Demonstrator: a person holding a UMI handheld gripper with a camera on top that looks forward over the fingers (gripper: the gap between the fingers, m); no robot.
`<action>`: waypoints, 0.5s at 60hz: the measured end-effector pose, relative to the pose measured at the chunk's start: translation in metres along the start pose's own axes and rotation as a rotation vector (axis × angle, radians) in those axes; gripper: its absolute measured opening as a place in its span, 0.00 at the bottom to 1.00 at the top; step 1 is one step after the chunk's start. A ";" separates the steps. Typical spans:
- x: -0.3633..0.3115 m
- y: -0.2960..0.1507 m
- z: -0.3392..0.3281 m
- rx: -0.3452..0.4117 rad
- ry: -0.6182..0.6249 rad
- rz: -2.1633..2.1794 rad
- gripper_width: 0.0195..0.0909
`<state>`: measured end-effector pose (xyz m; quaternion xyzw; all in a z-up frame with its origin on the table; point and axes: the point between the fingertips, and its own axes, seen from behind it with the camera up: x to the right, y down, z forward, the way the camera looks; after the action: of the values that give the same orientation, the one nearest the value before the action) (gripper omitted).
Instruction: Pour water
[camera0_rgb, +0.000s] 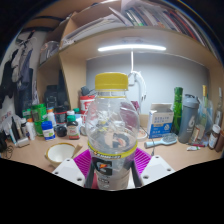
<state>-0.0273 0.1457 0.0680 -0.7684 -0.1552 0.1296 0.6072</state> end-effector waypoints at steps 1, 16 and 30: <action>0.000 0.000 0.000 -0.004 -0.001 0.000 0.54; -0.011 0.034 -0.019 -0.189 -0.052 0.032 0.87; -0.004 0.035 -0.101 -0.256 0.014 0.067 0.88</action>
<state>0.0106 0.0464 0.0573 -0.8452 -0.1406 0.1236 0.5006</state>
